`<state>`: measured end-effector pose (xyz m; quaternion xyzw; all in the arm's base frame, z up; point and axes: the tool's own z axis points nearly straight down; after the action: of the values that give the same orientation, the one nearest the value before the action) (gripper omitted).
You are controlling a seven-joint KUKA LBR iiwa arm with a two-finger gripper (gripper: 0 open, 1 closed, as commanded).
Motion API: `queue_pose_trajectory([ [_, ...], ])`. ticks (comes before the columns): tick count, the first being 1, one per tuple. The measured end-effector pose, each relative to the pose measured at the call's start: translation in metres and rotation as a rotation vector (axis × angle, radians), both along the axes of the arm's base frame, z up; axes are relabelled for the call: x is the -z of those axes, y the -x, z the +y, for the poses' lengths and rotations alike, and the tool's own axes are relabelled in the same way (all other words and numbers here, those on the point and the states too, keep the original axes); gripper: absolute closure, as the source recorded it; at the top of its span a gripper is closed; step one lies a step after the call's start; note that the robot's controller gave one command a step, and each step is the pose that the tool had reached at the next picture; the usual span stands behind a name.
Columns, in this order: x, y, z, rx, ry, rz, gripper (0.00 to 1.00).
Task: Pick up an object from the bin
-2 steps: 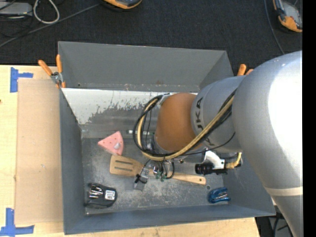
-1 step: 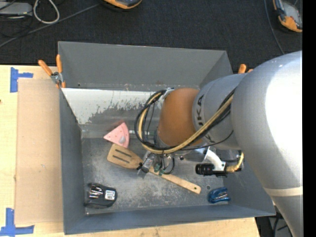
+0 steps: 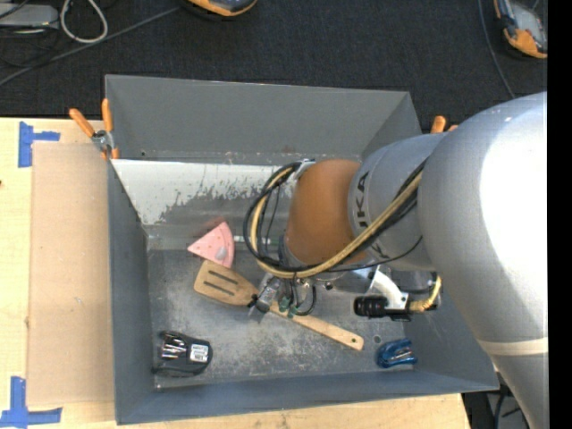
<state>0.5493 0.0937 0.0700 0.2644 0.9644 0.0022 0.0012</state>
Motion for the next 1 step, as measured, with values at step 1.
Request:
queue_pose_trajectory([
  [1, 0.0, 0.0, -0.0001, 0.001, 0.0, 0.0, 1.0],
])
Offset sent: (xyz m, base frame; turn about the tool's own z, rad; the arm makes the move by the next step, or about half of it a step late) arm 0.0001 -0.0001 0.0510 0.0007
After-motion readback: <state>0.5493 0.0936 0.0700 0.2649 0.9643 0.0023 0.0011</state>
